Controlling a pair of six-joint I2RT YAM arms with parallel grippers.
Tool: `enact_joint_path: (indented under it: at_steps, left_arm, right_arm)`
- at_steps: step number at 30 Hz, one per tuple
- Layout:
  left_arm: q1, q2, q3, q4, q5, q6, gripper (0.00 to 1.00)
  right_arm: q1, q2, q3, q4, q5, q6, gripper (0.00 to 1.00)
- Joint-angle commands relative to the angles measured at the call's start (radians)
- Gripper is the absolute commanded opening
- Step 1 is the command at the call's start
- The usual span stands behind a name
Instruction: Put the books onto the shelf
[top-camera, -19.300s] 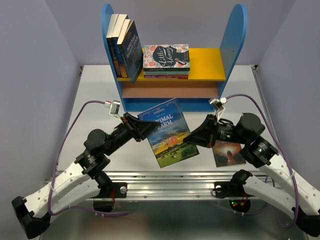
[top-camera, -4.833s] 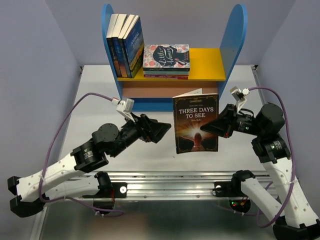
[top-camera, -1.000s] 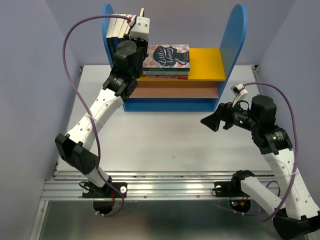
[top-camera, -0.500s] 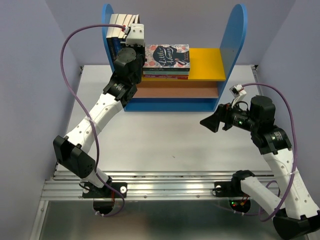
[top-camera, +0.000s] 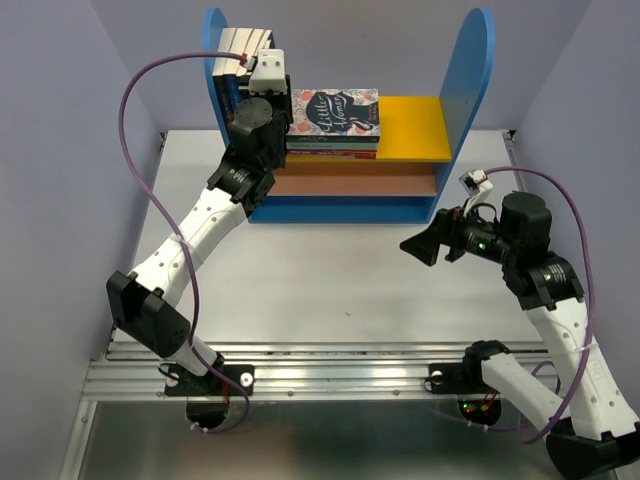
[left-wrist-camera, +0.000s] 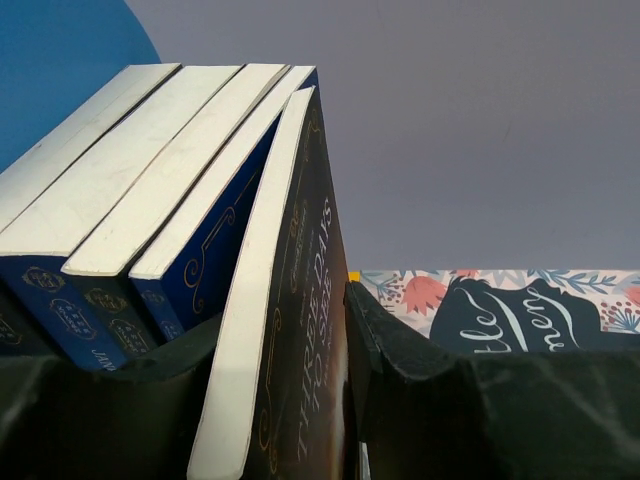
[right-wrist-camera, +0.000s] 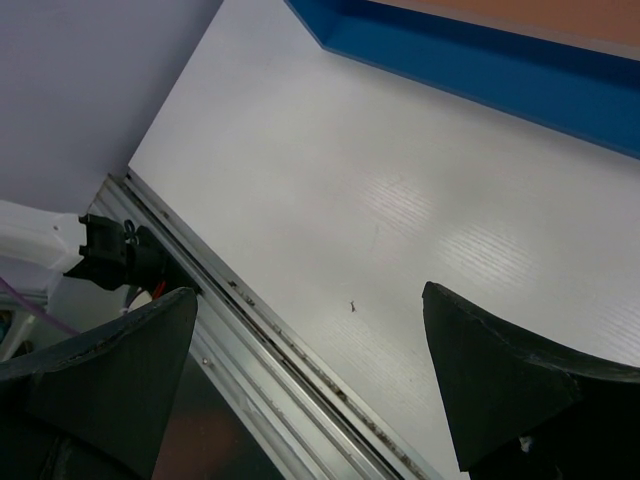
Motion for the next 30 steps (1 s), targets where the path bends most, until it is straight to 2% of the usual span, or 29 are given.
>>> enact_joint_path:
  at_steps: [1,8,11,12,13,22,30]
  left_arm:
    - [0.006,-0.036,0.02,0.076,-0.031,0.003,0.47]
    - [-0.001,-0.065,0.016,0.073,-0.035,0.0,0.51]
    - [-0.007,-0.076,0.037,0.071,-0.054,0.001,0.55]
    - [-0.009,-0.082,0.053,0.068,-0.063,0.006,0.61]
    - [-0.01,-0.083,0.062,0.068,-0.067,0.009,0.61]
    - [-0.018,-0.062,0.191,0.08,-0.126,0.038,0.62]
    - [-0.032,-0.013,0.202,0.117,-0.199,0.064,0.64]
  right_arm:
    - [0.004,-0.022,-0.009,0.046,-0.013,0.01,1.0]
    - [0.004,-0.022,-0.015,0.047,-0.021,0.014,1.0]
    - [0.004,-0.022,-0.02,0.05,-0.027,0.019,1.0]
    - [0.004,-0.022,-0.023,0.055,-0.03,0.019,1.0]
    - [0.004,-0.022,-0.025,0.056,-0.031,0.022,1.0]
    - [0.004,-0.024,-0.029,0.058,-0.038,0.027,1.0]
    - [0.004,-0.025,-0.029,0.056,-0.033,0.024,1.0]
